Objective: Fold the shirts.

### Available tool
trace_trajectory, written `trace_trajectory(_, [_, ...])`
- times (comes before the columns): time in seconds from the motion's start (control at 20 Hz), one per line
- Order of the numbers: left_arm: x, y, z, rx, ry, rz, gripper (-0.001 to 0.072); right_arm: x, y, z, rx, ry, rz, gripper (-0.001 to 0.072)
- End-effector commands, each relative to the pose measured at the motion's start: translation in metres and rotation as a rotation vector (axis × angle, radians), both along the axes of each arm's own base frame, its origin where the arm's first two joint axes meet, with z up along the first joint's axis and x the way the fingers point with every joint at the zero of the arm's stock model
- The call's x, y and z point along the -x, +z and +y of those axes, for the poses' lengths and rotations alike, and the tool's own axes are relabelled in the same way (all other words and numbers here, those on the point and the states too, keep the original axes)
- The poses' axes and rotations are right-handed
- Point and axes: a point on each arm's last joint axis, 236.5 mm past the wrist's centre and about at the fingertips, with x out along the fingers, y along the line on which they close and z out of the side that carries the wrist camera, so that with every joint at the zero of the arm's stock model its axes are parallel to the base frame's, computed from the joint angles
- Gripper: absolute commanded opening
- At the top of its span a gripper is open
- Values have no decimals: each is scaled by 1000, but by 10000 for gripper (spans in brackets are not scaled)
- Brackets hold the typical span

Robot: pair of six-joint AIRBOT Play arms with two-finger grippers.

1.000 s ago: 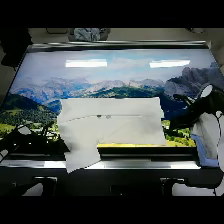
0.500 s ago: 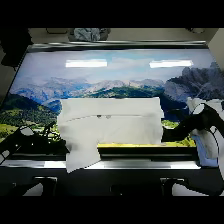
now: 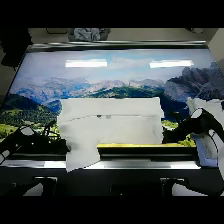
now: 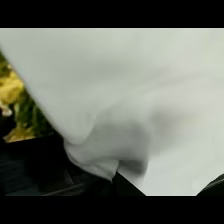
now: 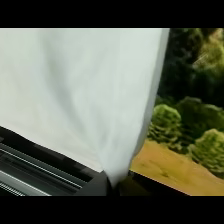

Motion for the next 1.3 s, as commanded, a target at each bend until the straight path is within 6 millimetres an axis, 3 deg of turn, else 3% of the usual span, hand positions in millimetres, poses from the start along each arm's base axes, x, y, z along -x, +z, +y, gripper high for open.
trace_trajectory(0.0, [-19,15,4,-13,-3,-80,31,-8,6,-2,-6,65,-57,35])
trace_trajectory(0.15, [-58,65,9,-41,-7,-274,29,-35,33,-10,28,86,-181,34])
trace_trajectory(0.3, [-90,116,14,-65,14,-430,28,-76,68,-17,59,61,-322,33])
trace_trajectory(0.5, [-151,145,32,-108,142,-576,27,-144,104,-36,126,-12,-523,33])
trace_trajectory(0.6, [-181,149,41,-116,187,-604,27,-176,113,-33,129,5,-578,33])
trace_trajectory(0.75, [-224,142,51,-123,218,-619,27,-232,110,-20,145,17,-651,34])
trace_trajectory(0.9, [-253,116,54,-110,237,-574,28,-263,78,-2,122,-1,-616,34])
trace_trajectory(1.0, [-260,90,53,-95,243,-516,28,-270,55,9,111,19,-585,35])
trace_trajectory(1.15, [-255,49,51,-88,237,-415,29,-266,22,16,100,31,-523,36])
trace_trajectory(1.25, [-253,37,51,-80,287,-363,35,-259,13,17,94,40,-488,37])
